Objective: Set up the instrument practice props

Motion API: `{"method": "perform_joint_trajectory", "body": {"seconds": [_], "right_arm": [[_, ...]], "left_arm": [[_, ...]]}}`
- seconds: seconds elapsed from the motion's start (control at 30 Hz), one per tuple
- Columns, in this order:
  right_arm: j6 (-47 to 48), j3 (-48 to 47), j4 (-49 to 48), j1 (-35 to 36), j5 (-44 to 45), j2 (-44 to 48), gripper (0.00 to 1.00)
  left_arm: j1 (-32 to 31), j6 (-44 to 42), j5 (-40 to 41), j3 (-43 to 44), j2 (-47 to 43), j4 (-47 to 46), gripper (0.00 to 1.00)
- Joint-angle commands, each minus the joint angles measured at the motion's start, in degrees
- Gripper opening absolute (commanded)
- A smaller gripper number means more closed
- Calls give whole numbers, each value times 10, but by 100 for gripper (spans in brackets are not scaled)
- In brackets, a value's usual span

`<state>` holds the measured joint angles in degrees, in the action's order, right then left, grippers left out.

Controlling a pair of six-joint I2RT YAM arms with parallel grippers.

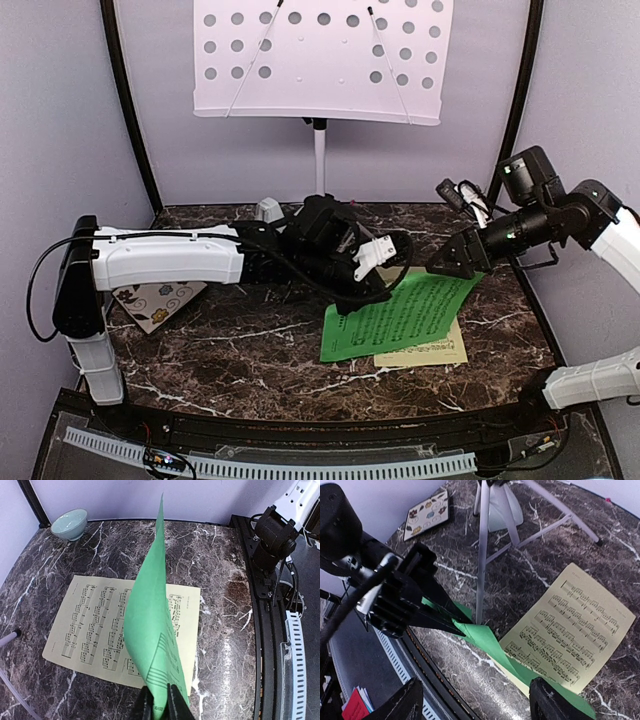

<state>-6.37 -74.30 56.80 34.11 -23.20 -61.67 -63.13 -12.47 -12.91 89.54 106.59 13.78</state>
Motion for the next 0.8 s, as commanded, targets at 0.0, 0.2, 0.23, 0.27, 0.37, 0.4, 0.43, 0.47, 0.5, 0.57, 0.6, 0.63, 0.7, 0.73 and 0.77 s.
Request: {"method": "perform_joint_trajectory", "body": {"seconds": [0.0,0.2,0.23,0.27,0.37,0.4,0.43,0.47,0.5,0.57,0.6,0.63,0.7,0.73,0.77], "right_arm": [[17,18,21,31,40,-17,73],[26,35,0,36,60,-34,73],[25,41,-1,39,49,-36,73],[25,48,-2,44,37,-37,71],[22,73,-6,63,15,-38,63],[21,78,-12,67,10,-38,62],[18,93,-17,69,10,-39,60],[17,98,-21,70,14,-41,57],[17,99,-23,70,18,-43,54],[19,97,-25,70,20,-48,47],[19,95,-25,70,16,-51,42],[20,93,-24,70,10,-52,37],[21,87,-26,70,-2,-54,18],[20,87,-29,70,-5,-53,11],[19,73,-32,70,-4,-52,3]], "left_arm": [[-17,-56,30,-11,-28,-10,12],[-31,-91,54,-29,-40,-23,12],[-32,-94,57,-32,-43,-24,12],[-33,-97,58,-34,-45,-26,12],[-36,-109,65,-43,-52,-35,11],[-37,-113,67,-46,-54,-38,11],[-38,-117,70,-48,-56,-41,11],[-39,-121,72,-48,-57,-43,11],[-40,-126,74,-49,-58,-44,11],[-42,-132,78,-49,-59,-41,11],[-42,-133,80,-49,-59,-39,11],[-43,-134,81,-51,-59,-39,11],[-44,-136,87,-54,-62,-38,11],[-43,-133,92,-56,-64,-38,13],[-44,-124,100,-58,-67,-41,19]]}}
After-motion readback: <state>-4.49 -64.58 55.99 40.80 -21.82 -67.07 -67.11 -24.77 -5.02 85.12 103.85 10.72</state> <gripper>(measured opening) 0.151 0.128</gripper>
